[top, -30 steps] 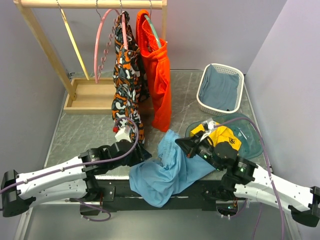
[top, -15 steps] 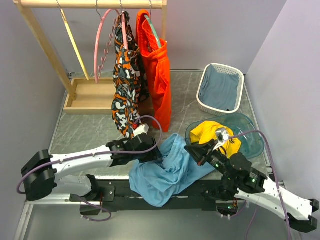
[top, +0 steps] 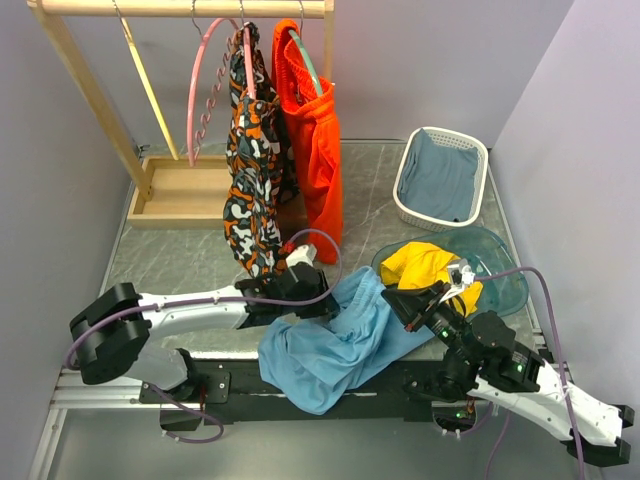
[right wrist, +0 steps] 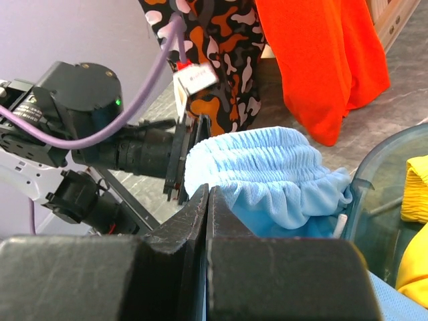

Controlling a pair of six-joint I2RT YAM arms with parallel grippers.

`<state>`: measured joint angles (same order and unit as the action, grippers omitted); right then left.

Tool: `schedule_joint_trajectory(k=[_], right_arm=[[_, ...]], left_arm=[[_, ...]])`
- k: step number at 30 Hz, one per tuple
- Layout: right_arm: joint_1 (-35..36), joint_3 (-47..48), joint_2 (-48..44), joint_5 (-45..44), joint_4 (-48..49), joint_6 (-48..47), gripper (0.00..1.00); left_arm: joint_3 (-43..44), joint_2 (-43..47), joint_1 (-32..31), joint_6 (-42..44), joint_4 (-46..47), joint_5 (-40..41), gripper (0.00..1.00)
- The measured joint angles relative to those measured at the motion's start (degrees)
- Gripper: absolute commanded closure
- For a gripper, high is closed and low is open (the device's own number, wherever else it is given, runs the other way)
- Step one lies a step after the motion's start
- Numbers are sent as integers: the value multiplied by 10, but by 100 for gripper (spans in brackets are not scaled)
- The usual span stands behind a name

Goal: Place the shorts on the hanger

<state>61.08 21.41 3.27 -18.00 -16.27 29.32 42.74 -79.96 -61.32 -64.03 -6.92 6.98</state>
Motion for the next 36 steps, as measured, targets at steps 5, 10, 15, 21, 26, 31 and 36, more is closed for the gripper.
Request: schedule_joint_trajectory(k=[5, 10, 15, 21, 26, 31, 36], right_arm=[[0, 13, 19, 0, -1, 0, 100], [0, 60, 68, -15, -12, 1, 100], [0, 141, 160, -34, -23, 2, 100], [0, 276, 286, -37, -23, -15, 100], [0, 407, 377, -40, -13, -27, 100], [0, 404, 402, -54, -14, -16, 100], [0, 242, 380, -51, -6, 32, 59]], left_arm=[[-1, 20, 7, 19, 55, 45, 99], [7, 103, 16, 57, 3, 110, 99], [110, 236, 17, 123, -147, 181, 99], [369, 265, 19, 218, -291, 234, 99], [539, 230, 19, 276, -374, 246, 99], [510, 225, 20, 294, -388, 243, 99], [312, 236, 21, 279, -366, 210, 99]])
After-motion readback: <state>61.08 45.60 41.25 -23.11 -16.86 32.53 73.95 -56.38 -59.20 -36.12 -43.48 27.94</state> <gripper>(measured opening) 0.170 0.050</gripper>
